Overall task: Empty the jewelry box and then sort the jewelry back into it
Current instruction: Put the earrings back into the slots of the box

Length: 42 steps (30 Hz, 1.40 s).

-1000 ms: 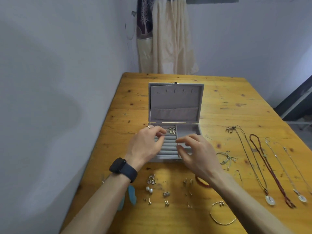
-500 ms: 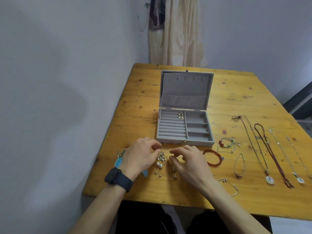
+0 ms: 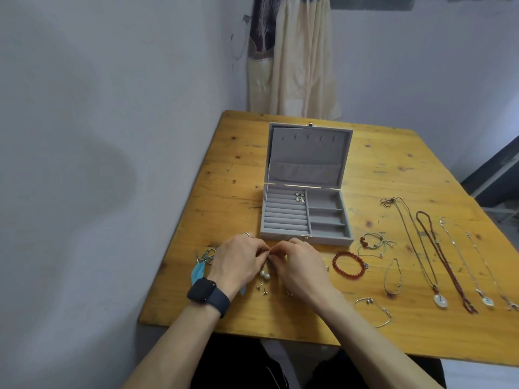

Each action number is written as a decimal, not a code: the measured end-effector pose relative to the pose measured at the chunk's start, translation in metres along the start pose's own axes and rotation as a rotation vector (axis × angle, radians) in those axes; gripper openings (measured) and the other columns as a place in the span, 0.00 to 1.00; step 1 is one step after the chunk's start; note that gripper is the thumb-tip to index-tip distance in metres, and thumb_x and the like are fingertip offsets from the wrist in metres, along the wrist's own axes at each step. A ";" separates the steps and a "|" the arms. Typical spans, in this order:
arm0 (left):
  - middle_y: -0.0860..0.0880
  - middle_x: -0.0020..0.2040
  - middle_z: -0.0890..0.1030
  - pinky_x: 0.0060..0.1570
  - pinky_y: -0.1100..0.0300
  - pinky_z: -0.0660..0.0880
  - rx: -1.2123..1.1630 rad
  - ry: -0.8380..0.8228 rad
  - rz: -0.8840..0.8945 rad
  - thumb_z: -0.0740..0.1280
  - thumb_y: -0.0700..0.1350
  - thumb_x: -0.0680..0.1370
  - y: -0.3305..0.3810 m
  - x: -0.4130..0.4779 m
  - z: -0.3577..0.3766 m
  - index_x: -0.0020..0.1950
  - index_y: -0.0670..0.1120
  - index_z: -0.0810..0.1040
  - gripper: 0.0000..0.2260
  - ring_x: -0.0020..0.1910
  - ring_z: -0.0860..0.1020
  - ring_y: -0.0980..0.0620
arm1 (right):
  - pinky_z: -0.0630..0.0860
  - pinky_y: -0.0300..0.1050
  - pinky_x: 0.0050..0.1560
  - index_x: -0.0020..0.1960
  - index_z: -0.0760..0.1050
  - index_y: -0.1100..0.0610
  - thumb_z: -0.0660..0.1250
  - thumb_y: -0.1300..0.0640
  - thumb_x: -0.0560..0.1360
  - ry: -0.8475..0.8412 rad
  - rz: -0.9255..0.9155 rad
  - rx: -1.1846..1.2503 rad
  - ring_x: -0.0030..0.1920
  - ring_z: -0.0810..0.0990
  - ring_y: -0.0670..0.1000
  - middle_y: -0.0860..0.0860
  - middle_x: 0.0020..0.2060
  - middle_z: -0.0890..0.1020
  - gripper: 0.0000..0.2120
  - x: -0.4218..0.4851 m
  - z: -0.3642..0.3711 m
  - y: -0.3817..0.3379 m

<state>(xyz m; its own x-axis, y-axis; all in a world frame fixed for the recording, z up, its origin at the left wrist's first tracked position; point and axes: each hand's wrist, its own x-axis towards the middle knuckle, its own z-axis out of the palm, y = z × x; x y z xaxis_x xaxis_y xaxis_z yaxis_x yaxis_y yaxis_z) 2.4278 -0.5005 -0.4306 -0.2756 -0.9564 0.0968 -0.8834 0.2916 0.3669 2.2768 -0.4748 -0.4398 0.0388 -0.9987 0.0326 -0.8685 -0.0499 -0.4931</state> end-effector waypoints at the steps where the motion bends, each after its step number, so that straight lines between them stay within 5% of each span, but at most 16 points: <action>1: 0.55 0.53 0.81 0.46 0.59 0.79 0.017 0.008 0.005 0.63 0.55 0.81 0.000 0.000 0.001 0.59 0.56 0.83 0.12 0.51 0.80 0.54 | 0.75 0.46 0.51 0.56 0.81 0.47 0.64 0.46 0.79 0.006 0.015 0.008 0.53 0.77 0.50 0.47 0.50 0.80 0.11 0.001 0.000 0.000; 15: 0.51 0.51 0.82 0.48 0.55 0.79 0.149 0.045 -0.006 0.64 0.55 0.81 0.007 0.002 0.003 0.56 0.51 0.82 0.11 0.50 0.80 0.49 | 0.75 0.46 0.49 0.50 0.81 0.52 0.64 0.52 0.79 -0.010 0.153 0.035 0.48 0.79 0.51 0.50 0.48 0.81 0.08 0.004 0.000 -0.003; 20: 0.49 0.51 0.82 0.51 0.53 0.78 0.228 0.027 -0.042 0.63 0.53 0.82 0.012 0.006 0.001 0.56 0.50 0.81 0.11 0.50 0.80 0.49 | 0.71 0.44 0.48 0.52 0.74 0.52 0.60 0.51 0.81 -0.024 0.126 0.087 0.48 0.76 0.49 0.49 0.49 0.78 0.07 -0.002 -0.002 -0.003; 30: 0.57 0.47 0.83 0.45 0.69 0.73 -0.652 0.101 -0.216 0.69 0.50 0.79 0.011 0.009 -0.018 0.52 0.52 0.79 0.04 0.49 0.79 0.62 | 0.73 0.36 0.40 0.50 0.73 0.54 0.64 0.57 0.80 0.251 -0.010 0.347 0.41 0.77 0.43 0.46 0.42 0.78 0.01 -0.009 -0.032 0.017; 42: 0.56 0.46 0.85 0.55 0.58 0.80 -0.789 0.089 -0.139 0.67 0.47 0.81 0.028 0.021 -0.021 0.55 0.52 0.83 0.06 0.49 0.82 0.62 | 0.74 0.30 0.40 0.53 0.80 0.50 0.67 0.56 0.80 0.317 -0.109 0.408 0.43 0.79 0.38 0.42 0.42 0.81 0.04 -0.006 -0.052 0.033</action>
<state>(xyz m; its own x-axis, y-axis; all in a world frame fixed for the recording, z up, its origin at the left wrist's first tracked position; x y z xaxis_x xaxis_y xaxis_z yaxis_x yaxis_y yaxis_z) 2.4056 -0.5127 -0.3993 -0.1218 -0.9905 0.0631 -0.3703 0.1044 0.9230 2.2222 -0.4703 -0.4115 -0.0876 -0.9389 0.3329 -0.6026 -0.2161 -0.7682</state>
